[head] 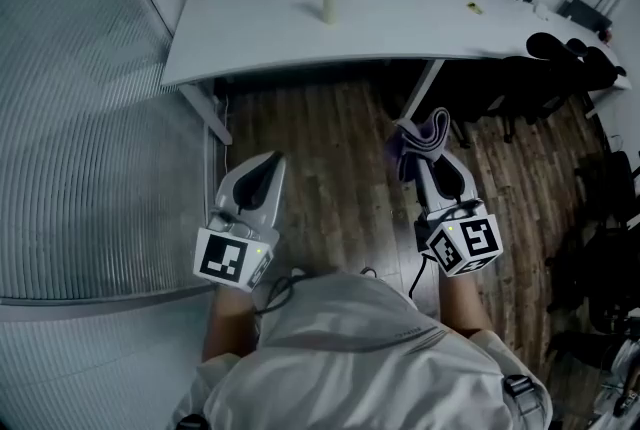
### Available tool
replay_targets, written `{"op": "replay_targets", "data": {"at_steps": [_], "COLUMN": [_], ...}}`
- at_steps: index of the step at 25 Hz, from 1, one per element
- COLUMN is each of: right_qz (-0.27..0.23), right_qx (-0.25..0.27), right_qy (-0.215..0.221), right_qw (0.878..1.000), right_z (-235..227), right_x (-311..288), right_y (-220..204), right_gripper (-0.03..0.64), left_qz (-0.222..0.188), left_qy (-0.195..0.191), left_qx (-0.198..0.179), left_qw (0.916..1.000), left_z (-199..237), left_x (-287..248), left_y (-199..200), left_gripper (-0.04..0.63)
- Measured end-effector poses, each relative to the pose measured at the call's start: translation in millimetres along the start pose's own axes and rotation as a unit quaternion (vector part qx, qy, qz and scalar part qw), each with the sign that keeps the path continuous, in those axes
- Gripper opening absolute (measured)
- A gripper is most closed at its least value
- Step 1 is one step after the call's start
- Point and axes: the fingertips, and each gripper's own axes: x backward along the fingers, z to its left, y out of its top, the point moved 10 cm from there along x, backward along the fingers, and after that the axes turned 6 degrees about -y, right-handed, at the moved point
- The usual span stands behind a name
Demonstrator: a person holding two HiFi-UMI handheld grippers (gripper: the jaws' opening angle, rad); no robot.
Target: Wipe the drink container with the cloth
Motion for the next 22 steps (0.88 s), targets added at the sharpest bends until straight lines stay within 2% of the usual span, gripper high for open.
{"op": "replay_targets", "data": {"at_steps": [4, 9, 14, 22], "right_qz": [0.003, -0.017, -0.009, 0.006], "right_qx": [-0.001, -0.014, -0.012, -0.02], "right_qy": [-0.003, 0.013, 0.014, 0.0], "right_qw": [1.0, 1.0, 1.0, 1.0], "right_z": [2.3, 5.8, 14.9, 58.0], "right_x": [0.1, 1.6, -4.1, -15.8], "right_y": [0.8, 1.0, 1.3, -11.2], "right_gripper": [0.081, 0.083, 0.083, 0.084], "left_qz": [-0.001, 0.002, 0.001, 0.001], "left_qy": [0.0, -0.003, -0.01, -0.029], "left_qx": [0.001, 0.007, 0.015, 0.028], "left_qw": [1.0, 1.0, 0.9998, 0.9992], "left_z": [0.6, 2.5, 12.8, 48.4], "left_x": [1.3, 5.0, 9.5, 38.0], "left_y": [-0.6, -3.7, -5.9, -21.1], "left_gripper": [0.003, 0.003, 0.005, 0.004]}}
